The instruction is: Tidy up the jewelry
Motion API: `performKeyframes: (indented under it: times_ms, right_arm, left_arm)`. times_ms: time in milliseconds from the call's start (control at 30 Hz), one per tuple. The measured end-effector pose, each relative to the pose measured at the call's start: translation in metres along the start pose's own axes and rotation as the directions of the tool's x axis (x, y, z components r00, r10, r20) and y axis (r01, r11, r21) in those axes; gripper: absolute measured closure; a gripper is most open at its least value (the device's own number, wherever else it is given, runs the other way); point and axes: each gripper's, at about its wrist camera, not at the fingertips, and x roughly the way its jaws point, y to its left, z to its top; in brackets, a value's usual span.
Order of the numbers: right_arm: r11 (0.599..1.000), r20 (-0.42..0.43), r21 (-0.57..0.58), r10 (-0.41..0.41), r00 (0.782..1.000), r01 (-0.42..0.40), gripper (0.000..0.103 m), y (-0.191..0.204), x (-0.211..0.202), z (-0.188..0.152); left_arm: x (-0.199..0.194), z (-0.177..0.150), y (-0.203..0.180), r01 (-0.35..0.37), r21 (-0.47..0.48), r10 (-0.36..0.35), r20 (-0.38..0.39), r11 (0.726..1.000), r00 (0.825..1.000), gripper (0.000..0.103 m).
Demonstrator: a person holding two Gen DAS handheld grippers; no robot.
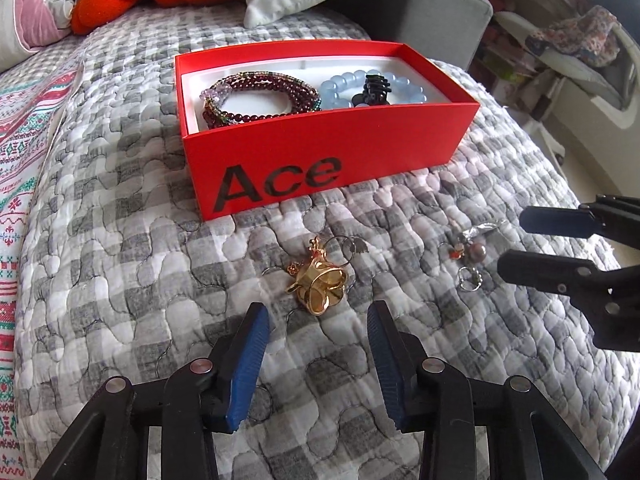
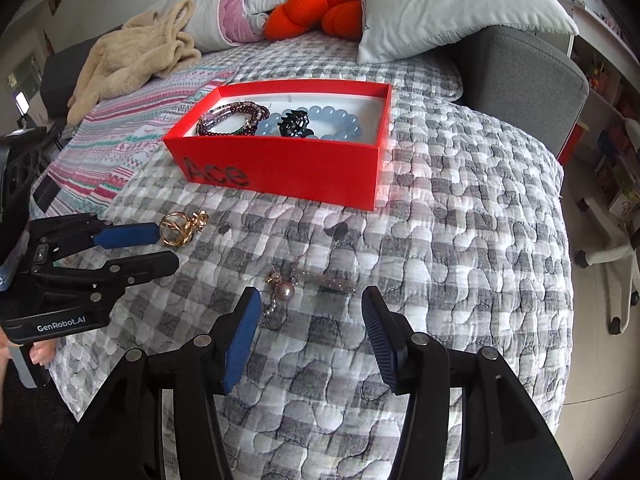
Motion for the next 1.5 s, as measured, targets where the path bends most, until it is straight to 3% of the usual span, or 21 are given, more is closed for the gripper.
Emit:
performKeyframes:
  times_ms: [200, 300, 800, 933, 1167, 1267, 1333, 1500]
  right_arm:
    - [1.0, -0.019, -0.011, -0.014, 1.0, 0.014, 0.047, -0.005, 0.0, -0.01]
    - [1.0, -0.025, -0.013, -0.019, 0.999, 0.019, 0.047, -0.007, 0.001, -0.013]
    - [0.997, -0.018, 0.006, 0.071, 0.997, -0.07, 0.048, 0.008, 0.001, -0.008]
    - [0.996, -0.036, 0.016, 0.089, 0.995, -0.089, 0.066, 0.013, 0.013, -0.003]
    - [0.987, -0.018, 0.081, 0.139, 0.99, -0.137, 0.068, 0.007, 0.025, 0.01]
    - [0.983, -0.016, 0.115, 0.146, 0.989, -0.143, 0.078, 0.001, 0.027, 0.013]
    - [0.982, -0.02, 0.13, 0.141, 0.99, -0.137, 0.089, -0.002, 0.029, 0.015]
    - [0.969, -0.008, 0.179, 0.176, 0.984, -0.172, 0.091, -0.014, 0.026, 0.019]
  left_arm:
    - [0.007, 0.005, -0.002, -0.017, -0.006, 0.017, 0.005, 1.0, 1.0, 0.068]
    - [0.009, 0.007, -0.004, -0.042, -0.002, 0.042, 0.008, 0.999, 0.999, 0.078]
    - [-0.016, 0.001, 0.006, -0.049, -0.044, 0.051, 0.042, 0.998, 0.998, 0.079]
    - [-0.018, -0.001, 0.014, -0.051, -0.07, 0.054, 0.035, 0.996, 0.998, 0.079]
    - [-0.021, -0.003, 0.022, -0.052, -0.084, 0.055, 0.028, 0.995, 0.998, 0.079]
    - [-0.022, -0.003, 0.023, -0.052, -0.089, 0.055, 0.028, 0.995, 0.998, 0.079]
    - [-0.022, -0.002, 0.024, -0.05, -0.091, 0.053, 0.029, 0.995, 0.998, 0.079]
    - [-0.024, -0.001, 0.025, -0.048, -0.099, 0.051, 0.032, 0.994, 0.998, 0.079]
